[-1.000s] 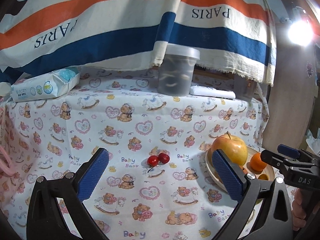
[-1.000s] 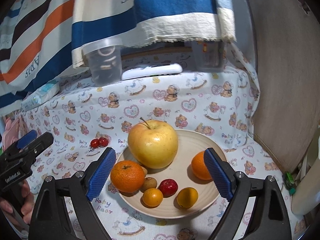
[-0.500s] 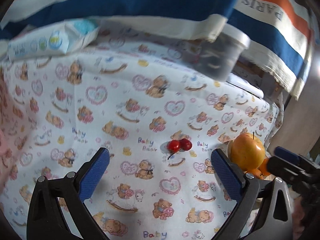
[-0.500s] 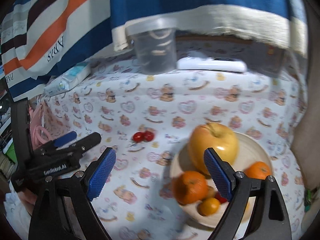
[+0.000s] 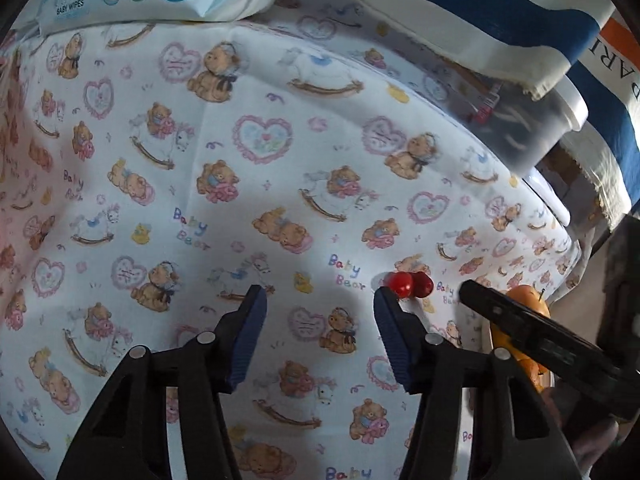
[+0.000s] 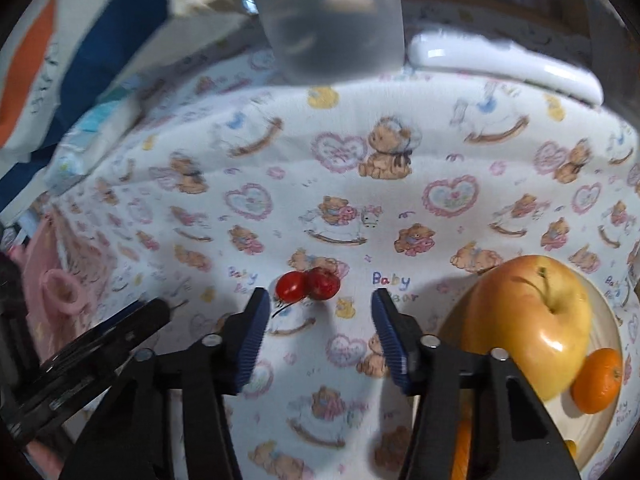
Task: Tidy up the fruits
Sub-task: 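Close the right tool on a small red fruit beside the cherries, then grasp a red cherry with the left tool while the right tool lifts the red fruit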
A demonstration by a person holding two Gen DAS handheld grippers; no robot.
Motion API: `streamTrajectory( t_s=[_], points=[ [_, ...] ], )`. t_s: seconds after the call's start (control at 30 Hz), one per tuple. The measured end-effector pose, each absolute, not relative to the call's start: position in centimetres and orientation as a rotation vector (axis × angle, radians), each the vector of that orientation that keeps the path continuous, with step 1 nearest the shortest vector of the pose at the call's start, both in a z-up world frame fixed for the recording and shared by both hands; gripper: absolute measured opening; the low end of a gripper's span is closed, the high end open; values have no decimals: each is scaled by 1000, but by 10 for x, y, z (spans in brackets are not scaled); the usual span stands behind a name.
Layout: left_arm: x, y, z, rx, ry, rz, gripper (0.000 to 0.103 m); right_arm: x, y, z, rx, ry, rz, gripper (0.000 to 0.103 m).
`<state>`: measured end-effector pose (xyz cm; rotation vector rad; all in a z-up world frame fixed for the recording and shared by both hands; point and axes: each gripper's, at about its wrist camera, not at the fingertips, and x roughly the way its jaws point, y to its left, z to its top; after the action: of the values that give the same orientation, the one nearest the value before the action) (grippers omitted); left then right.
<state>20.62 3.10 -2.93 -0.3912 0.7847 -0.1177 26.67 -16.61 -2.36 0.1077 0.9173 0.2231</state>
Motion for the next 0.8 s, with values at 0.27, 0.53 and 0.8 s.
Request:
streamTrajectory(
  t_s=[0.27,0.53,0.8],
  points=[
    [205,26,-24,-357,767,-116,54,291,-157,-52,111,965,174,41],
    [204,24,-22,-359,769,-112,54,300,-153,-62,107,975,187,33],
    [205,25,-21,-348,768,-105,54,290,-148,-61,100,960,214,27]
  ],
)
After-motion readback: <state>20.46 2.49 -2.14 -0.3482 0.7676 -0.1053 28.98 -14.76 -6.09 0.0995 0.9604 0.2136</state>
